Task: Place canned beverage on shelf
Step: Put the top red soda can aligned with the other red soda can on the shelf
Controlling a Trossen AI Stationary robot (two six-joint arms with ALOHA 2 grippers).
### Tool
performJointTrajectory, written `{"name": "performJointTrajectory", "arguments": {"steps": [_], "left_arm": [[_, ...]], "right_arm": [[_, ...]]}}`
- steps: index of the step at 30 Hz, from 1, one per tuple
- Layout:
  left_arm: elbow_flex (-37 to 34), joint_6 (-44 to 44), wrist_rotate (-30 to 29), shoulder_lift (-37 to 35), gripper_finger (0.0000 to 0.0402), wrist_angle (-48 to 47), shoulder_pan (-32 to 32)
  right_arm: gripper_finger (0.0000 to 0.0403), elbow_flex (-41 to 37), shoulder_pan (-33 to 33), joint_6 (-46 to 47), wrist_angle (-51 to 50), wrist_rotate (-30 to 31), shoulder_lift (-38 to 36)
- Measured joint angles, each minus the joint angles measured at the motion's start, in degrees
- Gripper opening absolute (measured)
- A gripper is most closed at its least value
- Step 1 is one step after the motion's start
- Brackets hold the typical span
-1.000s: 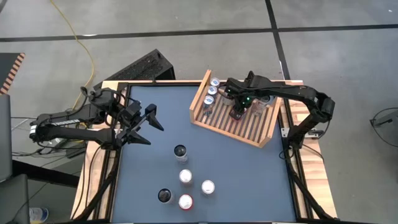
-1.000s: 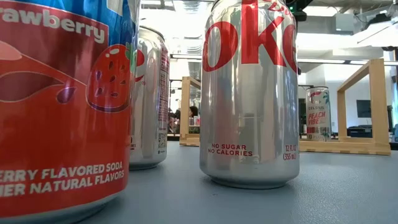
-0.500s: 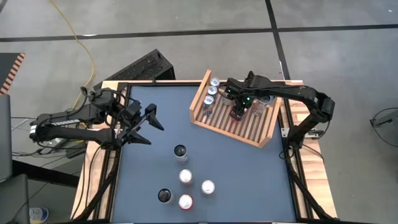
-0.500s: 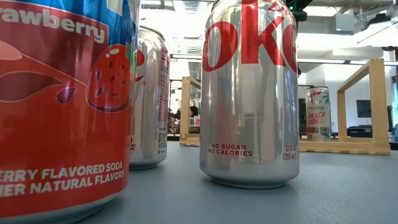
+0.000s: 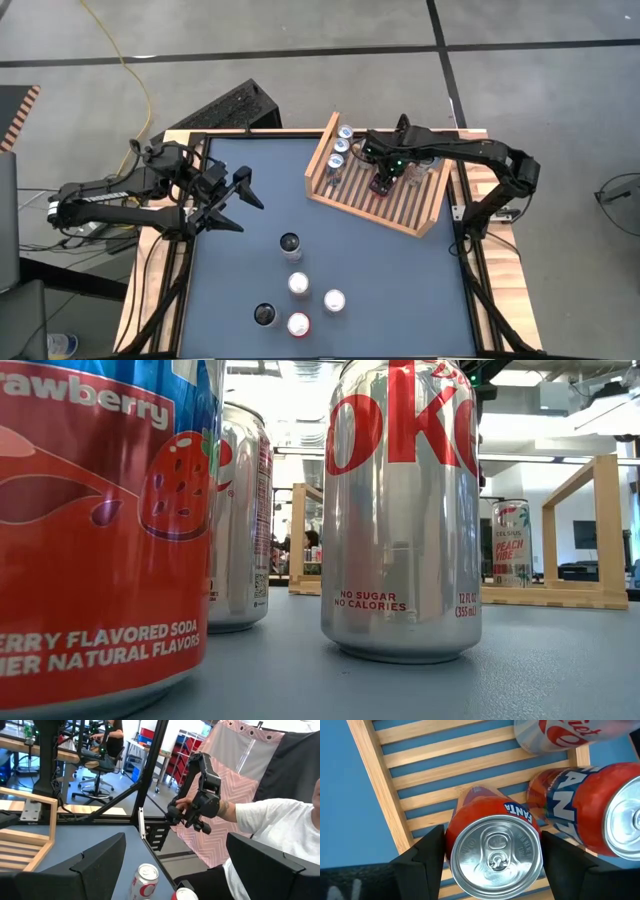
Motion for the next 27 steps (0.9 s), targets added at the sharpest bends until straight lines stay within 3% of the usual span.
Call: {"name": "performJointTrajectory", "arguments": {"steps": [27], "left_arm": [[0.0,0.44,-1.43,0.0,0.0334,-0.05,0.0]], "right_arm": [[0.0261,-0.19,-0.13,0.94,0.5,0.04,0.2]]}}
